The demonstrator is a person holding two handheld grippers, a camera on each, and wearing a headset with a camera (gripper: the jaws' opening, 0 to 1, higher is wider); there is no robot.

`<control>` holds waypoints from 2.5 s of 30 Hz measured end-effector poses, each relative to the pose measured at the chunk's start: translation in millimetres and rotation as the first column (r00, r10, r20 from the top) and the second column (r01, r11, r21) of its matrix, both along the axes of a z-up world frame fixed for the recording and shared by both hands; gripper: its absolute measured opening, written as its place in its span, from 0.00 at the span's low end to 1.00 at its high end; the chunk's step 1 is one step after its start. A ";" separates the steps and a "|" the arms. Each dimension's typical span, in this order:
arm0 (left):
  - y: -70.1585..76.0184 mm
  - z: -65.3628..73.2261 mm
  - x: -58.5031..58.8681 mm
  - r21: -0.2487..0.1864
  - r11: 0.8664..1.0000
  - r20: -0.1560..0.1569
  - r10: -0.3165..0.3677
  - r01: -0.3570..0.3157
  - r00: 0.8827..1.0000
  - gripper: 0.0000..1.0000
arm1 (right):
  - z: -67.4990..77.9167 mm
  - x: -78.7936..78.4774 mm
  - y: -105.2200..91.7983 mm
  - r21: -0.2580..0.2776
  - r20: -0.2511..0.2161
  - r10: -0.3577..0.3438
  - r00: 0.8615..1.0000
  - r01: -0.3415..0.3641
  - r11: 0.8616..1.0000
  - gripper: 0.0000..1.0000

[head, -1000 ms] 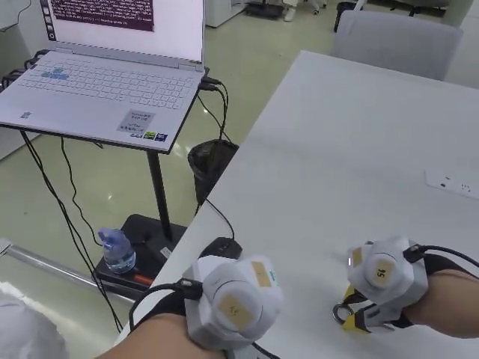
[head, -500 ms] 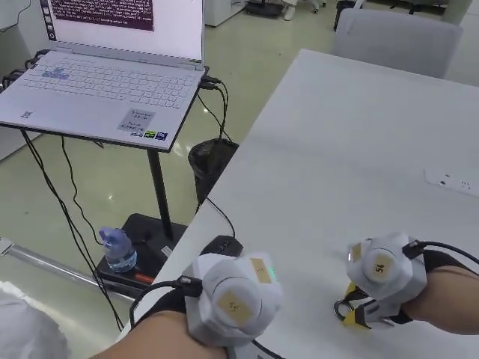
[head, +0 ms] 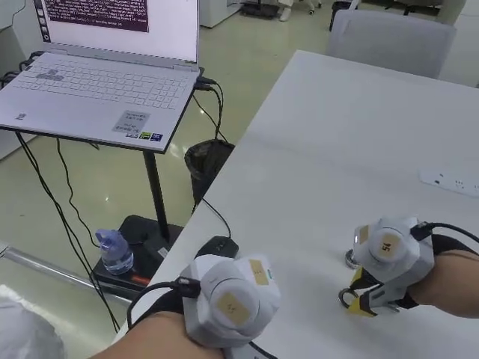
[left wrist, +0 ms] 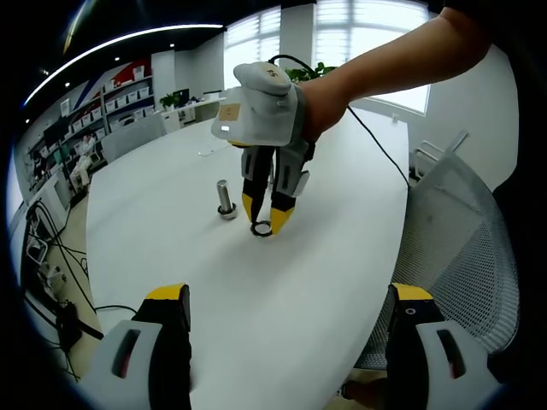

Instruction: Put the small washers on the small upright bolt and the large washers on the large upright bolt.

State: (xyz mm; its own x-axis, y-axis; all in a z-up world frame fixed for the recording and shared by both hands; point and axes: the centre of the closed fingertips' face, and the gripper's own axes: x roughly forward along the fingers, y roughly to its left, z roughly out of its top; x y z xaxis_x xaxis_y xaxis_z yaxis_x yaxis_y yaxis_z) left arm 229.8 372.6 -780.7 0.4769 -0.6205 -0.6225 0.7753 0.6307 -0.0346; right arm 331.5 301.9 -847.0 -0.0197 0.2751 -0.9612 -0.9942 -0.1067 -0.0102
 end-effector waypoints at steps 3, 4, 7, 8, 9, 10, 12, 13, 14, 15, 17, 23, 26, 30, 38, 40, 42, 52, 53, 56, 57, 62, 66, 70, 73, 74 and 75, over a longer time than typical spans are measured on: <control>0.1 0.0 0.2 0.005 1.000 0.000 -0.003 0.003 1.000 0.95 | 6.7 2.1 -2.0 0.001 0.004 -0.007 1.000 0.007 1.000 0.23; -0.3 0.1 0.4 0.005 1.000 0.001 -0.004 0.004 1.000 0.95 | 9.5 2.8 -2.9 0.001 0.002 -0.012 1.000 0.012 1.000 0.23; -0.7 -0.2 0.7 0.008 1.000 0.000 -0.005 0.005 1.000 0.95 | 15.1 6.6 -5.7 0.001 0.006 -0.025 1.000 0.025 1.000 0.23; -0.7 -0.1 0.7 0.010 1.000 0.001 -0.005 0.005 1.000 0.95 | 16.5 7.8 -6.7 -0.001 0.005 -0.029 1.000 0.029 1.000 0.23; -0.9 0.7 1.1 0.008 1.000 0.003 -0.005 0.005 1.000 0.95 | 18.7 10.9 -8.1 0.001 0.009 -0.037 0.999 0.037 0.999 0.23; -1.4 1.4 1.3 0.007 1.000 0.003 -0.005 0.005 1.000 0.94 | 20.2 12.5 -9.2 0.001 0.009 -0.043 0.999 0.043 0.999 0.23; -1.5 0.8 1.3 0.012 1.000 -0.001 -0.005 0.005 1.000 0.93 | 24.0 15.9 -11.7 0.002 0.009 -0.058 0.998 0.058 0.998 0.23; -1.3 0.3 1.3 0.015 1.000 -0.002 -0.006 0.006 1.000 0.93 | 25.0 17.9 -14.1 -0.001 0.011 -0.059 0.998 0.059 0.998 0.23; -1.2 -0.2 1.5 0.018 1.000 -0.001 -0.007 0.007 1.000 0.93 | 26.2 19.2 -15.3 -0.003 0.016 -0.059 0.998 0.059 0.998 0.23; -0.8 -0.6 1.4 0.021 1.000 -0.003 -0.007 0.007 1.000 0.93 | 27.7 20.0 -16.5 -0.005 0.019 -0.060 0.998 0.060 0.998 0.23; -0.4 -0.6 0.8 0.022 1.000 -0.002 -0.005 0.005 1.000 0.93 | 31.4 22.6 -18.1 -0.008 0.020 -0.065 0.998 0.065 0.998 0.23; -2.1 0.5 0.6 0.020 1.000 0.000 -0.004 0.004 1.000 0.92 | 41.4 32.0 -20.9 -0.006 0.034 -0.078 0.996 0.078 0.997 0.23; -3.3 0.8 0.5 0.019 1.000 0.002 -0.004 0.004 1.000 0.92 | 45.4 38.5 -21.4 -0.007 0.050 -0.081 0.995 0.082 0.997 0.23; -2.3 0.1 -0.7 0.022 1.000 0.000 -0.006 0.006 1.000 0.92 | 48.5 48.3 -18.9 0.003 0.065 -0.091 0.994 0.091 0.996 0.23; -2.0 1.5 0.6 0.000 1.000 -0.002 0.008 -0.008 1.000 0.93 | 50.1 65.4 -13.0 0.017 0.086 -0.115 0.990 0.114 0.993 0.23; -2.2 1.4 1.0 -0.002 1.000 0.000 0.007 -0.007 1.000 0.93 | 49.9 67.5 -12.1 0.017 0.088 -0.121 0.989 0.120 0.993 0.23; -2.5 2.1 1.5 -0.007 1.000 0.000 0.010 -0.010 1.000 0.93 | 50.2 67.3 -11.2 0.016 0.092 -0.124 0.988 0.123 0.992 0.23; -2.0 1.0 2.5 -0.011 1.000 -0.003 0.013 -0.013 1.000 0.93 | 48.2 70.7 -6.3 0.015 0.090 -0.128 0.988 0.127 0.992 0.23; -1.4 -0.2 1.9 -0.003 1.000 -0.006 0.010 -0.010 1.000 0.93 | 47.8 70.9 -5.7 0.014 0.088 -0.128 0.988 0.127 0.992 0.23; -1.3 -0.1 1.7 -0.006 1.000 -0.009 0.009 -0.009 1.000 0.93 | 47.1 73.4 -4.5 0.013 0.089 -0.128 0.988 0.127 0.992 0.23; -1.3 -0.1 1.5 -0.007 1.000 -0.009 0.009 -0.009 1.000 0.93 | 47.0 73.8 -3.9 0.011 0.089 -0.129 0.988 0.129 0.992 0.23; 1.6 -0.3 2.4 -0.003 1.000 -0.012 0.006 -0.006 1.000 0.93 | 45.1 77.8 -1.2 0.009 0.085 -0.129 0.988 0.129 0.992 0.23; 2.6 0.0 2.7 -0.003 1.000 -0.014 0.004 -0.004 1.000 0.92 | 42.7 79.5 0.8 0.001 0.080 -0.129 0.988 0.130 0.992 0.23; 2.9 -0.4 1.9 -0.002 1.000 -0.017 0.002 -0.002 1.000 0.92 | 40.0 79.1 2.1 -0.007 0.076 -0.125 0.989 0.126 0.992 0.23; 3.7 -0.9 1.7 -0.006 1.000 -0.019 0.004 -0.004 1.000 0.91 | 36.8 79.2 3.6 -0.011 0.072 -0.125 0.990 0.126 0.992 0.23; 3.9 -1.0 1.6 -0.005 1.000 -0.020 0.004 -0.004 1.000 0.91 | 36.3 79.3 3.8 -0.012 0.072 -0.125 0.990 0.126 0.992 0.23; 4.2 -1.1 1.5 -0.005 1.000 -0.020 0.004 -0.004 1.000 0.91 | 34.4 79.8 4.1 -0.014 0.070 -0.125 0.990 0.127 0.992 0.23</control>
State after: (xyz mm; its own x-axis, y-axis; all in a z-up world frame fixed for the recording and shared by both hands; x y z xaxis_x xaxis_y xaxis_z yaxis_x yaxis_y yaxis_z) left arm 231.3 376.8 -781.8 0.4673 -0.6219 -0.6284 0.7718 0.6336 -0.0532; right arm 411.3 306.0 -812.6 0.0803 0.2531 -0.9641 -0.9968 0.0185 -0.0781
